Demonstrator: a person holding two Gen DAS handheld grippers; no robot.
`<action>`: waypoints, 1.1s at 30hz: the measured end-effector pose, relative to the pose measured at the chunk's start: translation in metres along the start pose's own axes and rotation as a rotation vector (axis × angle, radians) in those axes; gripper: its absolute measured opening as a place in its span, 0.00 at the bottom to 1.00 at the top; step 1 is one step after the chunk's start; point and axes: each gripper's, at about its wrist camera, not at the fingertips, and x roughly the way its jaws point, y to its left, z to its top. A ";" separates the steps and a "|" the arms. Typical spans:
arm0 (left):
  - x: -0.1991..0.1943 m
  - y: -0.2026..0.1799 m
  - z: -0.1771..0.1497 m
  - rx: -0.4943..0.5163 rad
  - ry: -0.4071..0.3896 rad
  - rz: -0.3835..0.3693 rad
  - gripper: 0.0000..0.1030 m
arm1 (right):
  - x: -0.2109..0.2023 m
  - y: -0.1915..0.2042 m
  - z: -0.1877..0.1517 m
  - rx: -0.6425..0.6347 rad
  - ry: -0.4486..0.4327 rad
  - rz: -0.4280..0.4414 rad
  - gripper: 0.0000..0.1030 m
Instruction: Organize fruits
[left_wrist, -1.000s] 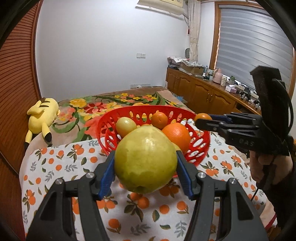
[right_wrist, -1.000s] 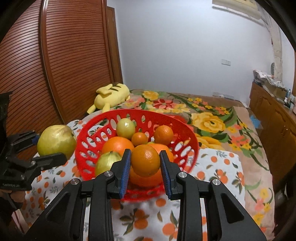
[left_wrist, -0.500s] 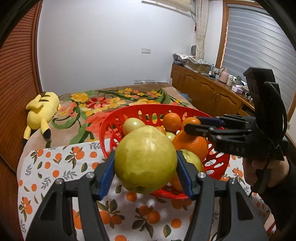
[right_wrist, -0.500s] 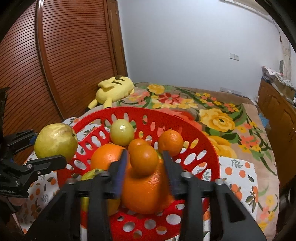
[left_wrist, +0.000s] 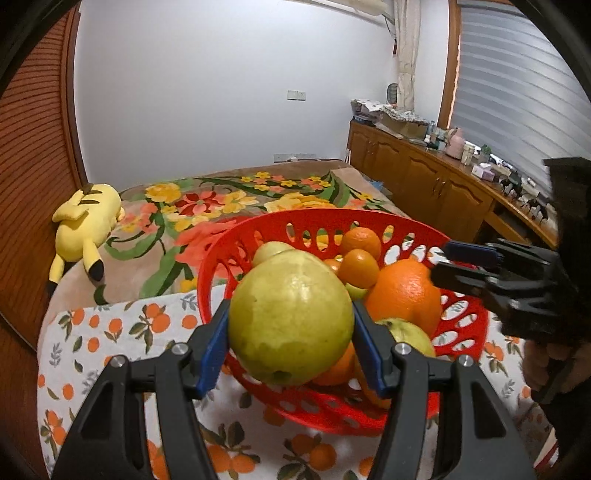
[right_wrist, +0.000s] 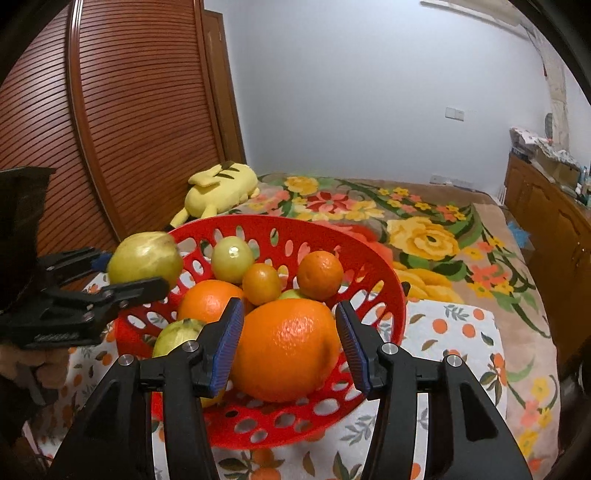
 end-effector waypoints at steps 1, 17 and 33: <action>0.003 0.002 0.002 0.000 0.004 0.006 0.59 | -0.002 -0.001 -0.001 0.003 -0.002 0.002 0.51; 0.015 -0.001 0.005 0.030 0.024 0.042 0.62 | -0.012 0.002 -0.018 0.014 0.005 0.020 0.52; -0.027 -0.006 -0.007 0.011 -0.035 0.049 0.65 | -0.034 0.021 -0.036 0.018 -0.017 0.010 0.52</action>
